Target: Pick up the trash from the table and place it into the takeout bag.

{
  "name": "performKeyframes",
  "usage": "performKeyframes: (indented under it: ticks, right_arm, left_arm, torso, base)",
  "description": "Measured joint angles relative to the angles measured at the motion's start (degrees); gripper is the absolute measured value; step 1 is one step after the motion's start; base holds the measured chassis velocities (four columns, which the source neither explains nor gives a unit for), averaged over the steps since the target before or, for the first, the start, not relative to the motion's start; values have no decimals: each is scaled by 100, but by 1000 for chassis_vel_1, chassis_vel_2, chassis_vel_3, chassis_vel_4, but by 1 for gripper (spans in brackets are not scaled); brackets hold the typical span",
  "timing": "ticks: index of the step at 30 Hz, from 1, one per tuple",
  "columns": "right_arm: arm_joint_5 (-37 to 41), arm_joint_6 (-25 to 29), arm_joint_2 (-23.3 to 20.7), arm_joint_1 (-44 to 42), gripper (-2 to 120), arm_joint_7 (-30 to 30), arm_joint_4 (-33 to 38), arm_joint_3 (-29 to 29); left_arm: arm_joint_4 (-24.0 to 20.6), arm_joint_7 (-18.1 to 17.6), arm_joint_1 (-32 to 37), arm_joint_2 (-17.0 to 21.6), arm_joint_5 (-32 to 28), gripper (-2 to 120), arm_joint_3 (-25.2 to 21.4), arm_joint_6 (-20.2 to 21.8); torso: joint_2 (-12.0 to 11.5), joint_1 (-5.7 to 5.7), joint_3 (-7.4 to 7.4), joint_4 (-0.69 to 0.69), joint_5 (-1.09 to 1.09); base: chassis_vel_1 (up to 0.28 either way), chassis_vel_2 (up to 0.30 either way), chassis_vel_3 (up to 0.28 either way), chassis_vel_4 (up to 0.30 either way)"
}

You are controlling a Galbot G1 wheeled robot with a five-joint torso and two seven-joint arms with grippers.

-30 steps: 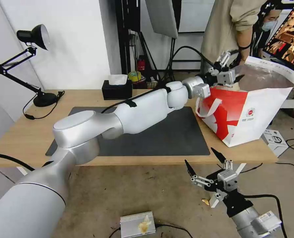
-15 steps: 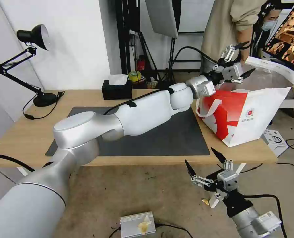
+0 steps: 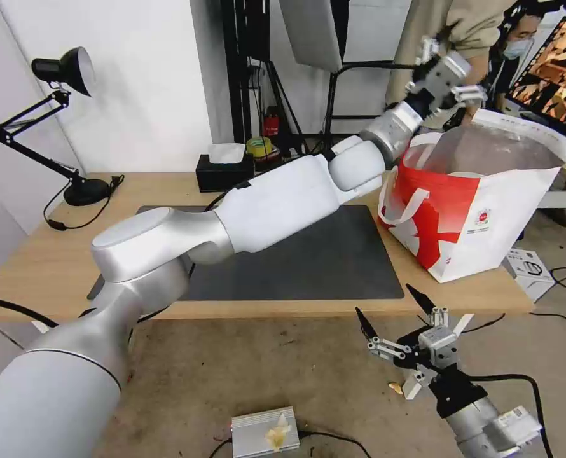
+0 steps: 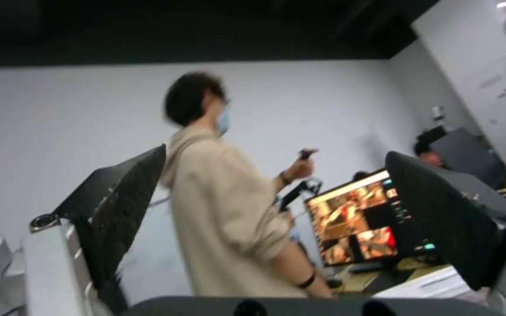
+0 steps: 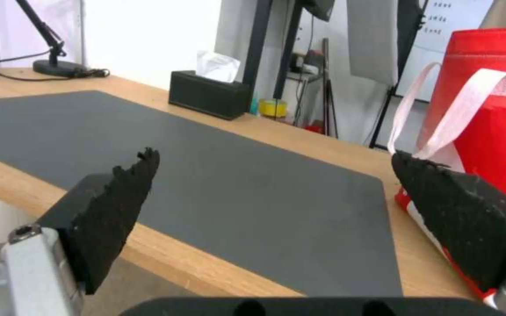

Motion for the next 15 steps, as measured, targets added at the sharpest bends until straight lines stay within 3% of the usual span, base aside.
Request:
performKeyframes:
  ticks: [8, 14, 15]
  right_arm:
    - [0, 0, 0, 0, 100, 0, 0, 0]
    - [0, 0, 0, 0, 100, 0, 0, 0]
    - [0, 0, 0, 0, 100, 0, 0, 0]
  left_arm:
    - [-407, 4, -82, 759, -913, 100, -161, 445]
    - [-938, 373, -170, 1634, -1481, 100, -132, 749]
    - [-938, 373, -170, 1634, -1481, 100, -132, 749]
  torso:
    - [0, 0, 0, 0, -2]
    - [0, 0, 0, 1, -2]
    - [0, 0, 0, 1, -2]
  base:
    - [0, 0, 0, 0]
    - [0, 0, 0, 0]
    - [0, 0, 0, 0]
